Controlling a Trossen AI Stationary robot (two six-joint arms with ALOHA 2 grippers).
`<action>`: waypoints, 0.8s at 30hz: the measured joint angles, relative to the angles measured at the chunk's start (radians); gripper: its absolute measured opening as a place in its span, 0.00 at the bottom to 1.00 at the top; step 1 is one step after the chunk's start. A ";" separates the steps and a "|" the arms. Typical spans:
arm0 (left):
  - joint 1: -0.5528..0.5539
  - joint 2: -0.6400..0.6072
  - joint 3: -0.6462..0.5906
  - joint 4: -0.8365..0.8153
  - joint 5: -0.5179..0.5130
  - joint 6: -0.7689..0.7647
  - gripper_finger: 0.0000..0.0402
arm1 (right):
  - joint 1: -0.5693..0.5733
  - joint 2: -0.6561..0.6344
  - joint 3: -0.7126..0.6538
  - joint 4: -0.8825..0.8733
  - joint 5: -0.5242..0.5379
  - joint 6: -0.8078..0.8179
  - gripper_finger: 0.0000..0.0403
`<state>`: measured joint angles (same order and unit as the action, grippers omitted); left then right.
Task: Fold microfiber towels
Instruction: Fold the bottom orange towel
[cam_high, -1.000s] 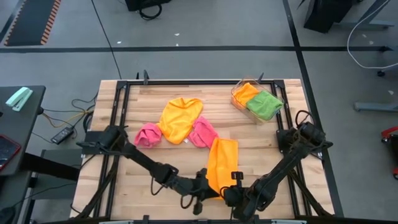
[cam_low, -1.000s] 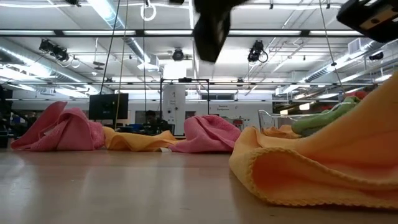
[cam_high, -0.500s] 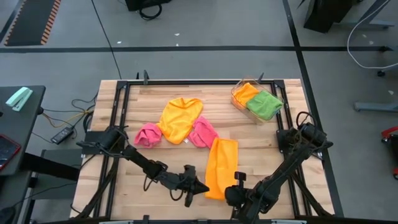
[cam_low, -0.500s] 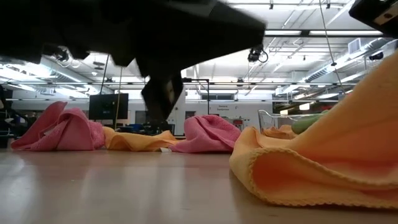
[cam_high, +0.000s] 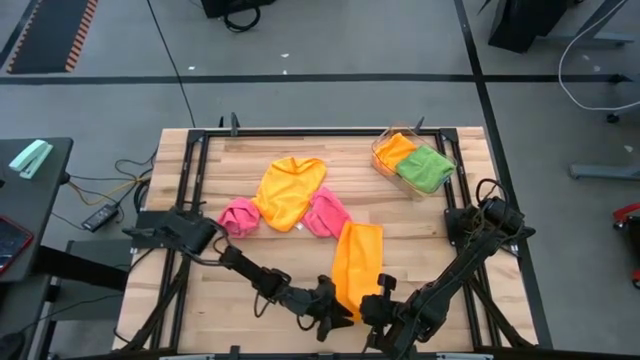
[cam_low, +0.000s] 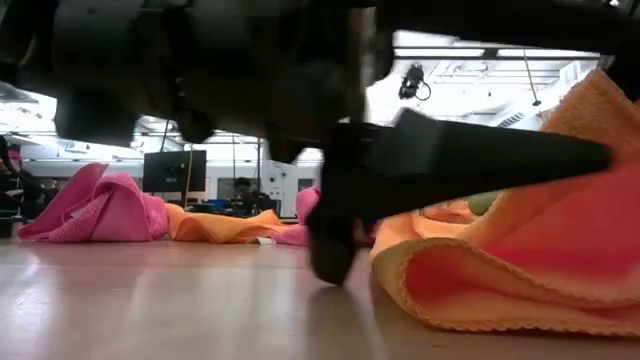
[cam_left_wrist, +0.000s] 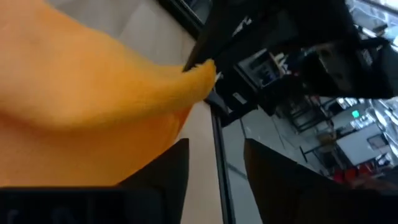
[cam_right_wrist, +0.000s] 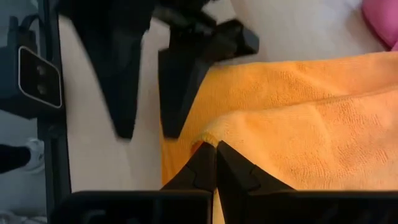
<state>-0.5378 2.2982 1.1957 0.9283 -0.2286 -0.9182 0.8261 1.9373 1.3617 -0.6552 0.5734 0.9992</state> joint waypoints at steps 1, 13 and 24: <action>0.000 0.012 0.022 -0.011 0.001 0.018 0.42 | 0.000 0.000 0.000 0.000 0.005 0.006 0.04; 0.026 0.040 0.227 -0.383 -0.053 0.061 0.42 | 0.001 -0.013 0.000 -0.003 -0.048 0.030 0.04; -0.006 0.034 0.239 -0.381 -0.183 -0.045 0.39 | 0.001 -0.020 0.000 -0.010 -0.069 0.053 0.04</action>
<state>-0.5438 2.3318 1.4345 0.5472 -0.4116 -0.9630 0.8268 1.9175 1.3621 -0.6653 0.5041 1.0521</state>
